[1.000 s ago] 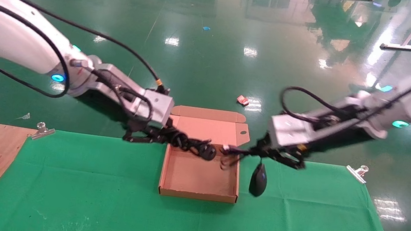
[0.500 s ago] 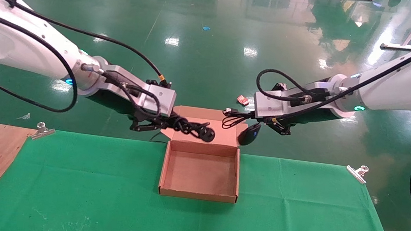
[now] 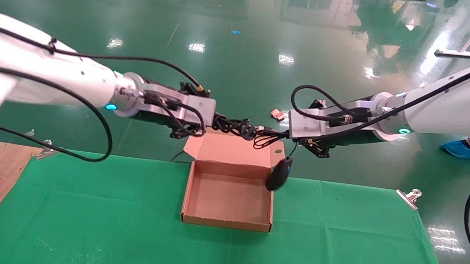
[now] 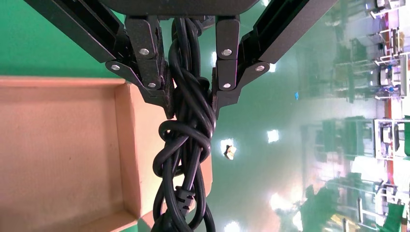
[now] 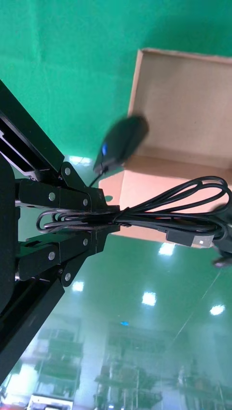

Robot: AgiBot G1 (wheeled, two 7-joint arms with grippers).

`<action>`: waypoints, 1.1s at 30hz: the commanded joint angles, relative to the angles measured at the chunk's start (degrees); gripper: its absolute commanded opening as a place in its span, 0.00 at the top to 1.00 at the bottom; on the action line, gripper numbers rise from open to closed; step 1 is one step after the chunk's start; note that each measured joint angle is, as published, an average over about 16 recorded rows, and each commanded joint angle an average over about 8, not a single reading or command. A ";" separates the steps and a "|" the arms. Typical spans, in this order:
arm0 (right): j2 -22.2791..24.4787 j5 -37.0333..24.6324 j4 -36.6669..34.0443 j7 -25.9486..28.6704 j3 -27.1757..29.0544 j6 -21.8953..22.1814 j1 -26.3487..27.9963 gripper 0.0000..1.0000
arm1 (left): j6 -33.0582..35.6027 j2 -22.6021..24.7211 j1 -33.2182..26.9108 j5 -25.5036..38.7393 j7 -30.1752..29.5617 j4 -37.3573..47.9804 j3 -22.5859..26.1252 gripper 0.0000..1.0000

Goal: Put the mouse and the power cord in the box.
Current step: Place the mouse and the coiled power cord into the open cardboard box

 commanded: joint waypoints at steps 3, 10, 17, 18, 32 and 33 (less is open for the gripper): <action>0.10 0.41 0.10 0.21 0.11 -0.75 0.02 1.00 | -1.88 0.08 1.80 -1.18 0.06 -1.63 0.88 1.00; 0.52 1.23 -0.52 0.26 0.42 -3.41 0.51 1.00 | -7.15 0.39 7.19 -2.09 -0.04 -3.99 4.52 1.00; 0.99 1.78 -1.46 -0.21 0.67 -5.57 0.69 1.00 | -20.57 0.68 13.31 -3.76 -5.39 -7.14 8.41 1.00; 1.05 1.86 -1.60 -0.29 0.71 -5.81 0.68 1.00 | -23.05 0.71 14.28 -4.04 -6.33 -7.80 9.00 1.00; 1.78 2.42 -3.23 -1.82 1.01 -7.48 -0.23 1.00 | -33.67 0.59 21.12 -12.87 -19.90 -14.29 17.57 0.82; 1.81 2.44 -3.34 -1.89 1.03 -7.32 -0.32 1.00 | -32.87 0.55 21.05 -13.55 -20.43 -14.71 18.23 0.69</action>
